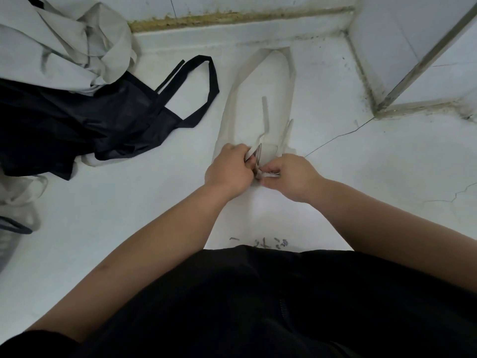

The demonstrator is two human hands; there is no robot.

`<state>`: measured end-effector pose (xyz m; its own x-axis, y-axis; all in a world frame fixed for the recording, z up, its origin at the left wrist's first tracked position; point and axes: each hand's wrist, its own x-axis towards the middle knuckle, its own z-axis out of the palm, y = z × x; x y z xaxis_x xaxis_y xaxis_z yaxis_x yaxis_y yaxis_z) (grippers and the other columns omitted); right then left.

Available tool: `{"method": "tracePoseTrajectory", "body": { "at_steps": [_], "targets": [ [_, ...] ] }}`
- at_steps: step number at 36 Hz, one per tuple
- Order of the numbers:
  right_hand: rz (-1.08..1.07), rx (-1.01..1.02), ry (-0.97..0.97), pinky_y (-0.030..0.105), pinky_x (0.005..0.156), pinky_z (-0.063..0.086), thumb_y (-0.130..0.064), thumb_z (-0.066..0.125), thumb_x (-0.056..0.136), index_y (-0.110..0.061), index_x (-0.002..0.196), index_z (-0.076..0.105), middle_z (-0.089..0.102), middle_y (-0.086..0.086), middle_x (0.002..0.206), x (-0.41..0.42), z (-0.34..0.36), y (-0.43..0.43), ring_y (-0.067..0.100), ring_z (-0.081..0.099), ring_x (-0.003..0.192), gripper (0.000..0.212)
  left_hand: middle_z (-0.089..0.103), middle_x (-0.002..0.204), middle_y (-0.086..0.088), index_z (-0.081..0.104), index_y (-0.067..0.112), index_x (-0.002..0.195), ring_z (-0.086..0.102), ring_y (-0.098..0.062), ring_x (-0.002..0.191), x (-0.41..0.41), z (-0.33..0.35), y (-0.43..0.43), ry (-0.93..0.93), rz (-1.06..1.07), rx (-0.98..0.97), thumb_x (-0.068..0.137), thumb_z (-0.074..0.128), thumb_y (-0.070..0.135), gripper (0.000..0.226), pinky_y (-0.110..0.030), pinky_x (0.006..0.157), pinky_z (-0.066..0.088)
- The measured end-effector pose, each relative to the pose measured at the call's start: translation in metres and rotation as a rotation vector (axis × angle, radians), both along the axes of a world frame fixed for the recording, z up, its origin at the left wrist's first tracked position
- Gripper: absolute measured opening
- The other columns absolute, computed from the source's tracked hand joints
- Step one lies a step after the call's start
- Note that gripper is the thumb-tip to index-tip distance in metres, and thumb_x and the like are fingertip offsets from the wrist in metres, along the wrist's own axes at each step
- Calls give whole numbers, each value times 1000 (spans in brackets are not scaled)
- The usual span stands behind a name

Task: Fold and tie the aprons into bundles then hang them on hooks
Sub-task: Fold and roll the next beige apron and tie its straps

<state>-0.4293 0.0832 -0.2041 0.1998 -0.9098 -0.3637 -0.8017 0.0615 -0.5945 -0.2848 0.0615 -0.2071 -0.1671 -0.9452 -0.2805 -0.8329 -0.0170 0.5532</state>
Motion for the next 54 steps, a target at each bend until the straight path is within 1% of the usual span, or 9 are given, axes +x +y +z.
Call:
{"method": "tracePoseTrajectory", "body": {
  "at_steps": [5, 11, 18, 22, 27, 32, 39, 44, 54],
  "targets": [
    [-105, 89, -114, 23, 48, 24, -27, 55, 94, -9, 56, 42, 32, 0, 53, -3, 9, -1, 13, 29, 49, 44, 57, 88, 0, 64, 18, 91, 55, -15, 77, 8, -5, -1, 156, 21, -13, 94, 56, 24, 10, -30, 71, 44],
    [-113, 110, -97, 26, 76, 44, -24, 68, 87, -2, 108, 67, 60, 7, 90, 1, 11, -7, 19, 56, 85, 31, 63, 73, 9, 70, 24, 91, 57, -9, 70, 20, 0, 5, 506, 243, 77, 94, 59, 18, 13, -27, 76, 49],
    [-62, 92, 110, 30, 60, 36, -36, 49, 96, -1, 74, 57, 53, 14, 74, 1, 15, -5, 26, 51, 74, 42, 70, 89, -12, 69, 7, 95, 64, -27, 84, 19, -6, 18, 435, 406, -5, 99, 49, 23, 26, -40, 83, 53],
    [-157, 147, 38, 19, 51, 28, -26, 45, 97, -12, 62, 43, 43, 0, 67, -2, 20, -5, 19, 43, 72, 37, 66, 83, -12, 67, 5, 95, 53, -19, 71, 15, 0, 19, 304, 388, -67, 100, 46, 24, 29, -30, 65, 42],
    [-214, 179, 5, 24, 50, 25, -15, 43, 94, -11, 58, 32, 35, 3, 65, 0, 20, -3, 17, 35, 61, 37, 68, 81, 4, 60, 13, 80, 66, -24, 88, 11, 0, 23, 416, 535, 62, 101, 42, 20, 28, -39, 85, 52],
    [-259, 117, 73, 30, 52, 24, -8, 40, 90, -10, 55, 28, 32, 6, 60, 2, 18, 0, 24, 35, 66, 37, 68, 88, -7, 50, 16, 77, 67, -29, 90, 15, -8, 22, 446, 627, 105, 100, 38, 20, 26, -48, 86, 54],
    [-453, 115, 46, 28, 48, 26, -19, 42, 92, -11, 55, 34, 40, 6, 59, -7, 13, 2, 22, 39, 57, 39, 51, 74, -6, 39, 17, 60, 53, -34, 80, 28, -5, 21, 72, 507, -38, 98, 50, 33, 43, -27, 65, 33],
    [-741, 201, -324, 29, 62, 52, -11, 47, 92, -13, 70, 45, 56, 14, 93, -4, 11, -4, 27, 60, 76, 22, 47, 69, 1, 54, 15, 69, 41, -14, 64, 33, 3, 18, 559, 634, 247, 95, 58, 25, 27, -17, 51, 31],
    [-917, 453, -1156, 23, 52, 56, -5, 50, 94, -5, 81, 61, 64, 5, 63, -15, 40, -2, 15, 63, 51, 17, 66, 67, -3, 66, 5, 78, 62, -8, 56, 41, 38, 3, 1294, 1087, 510, 87, 64, 3, 10, -13, 48, 51]
  ]
}}
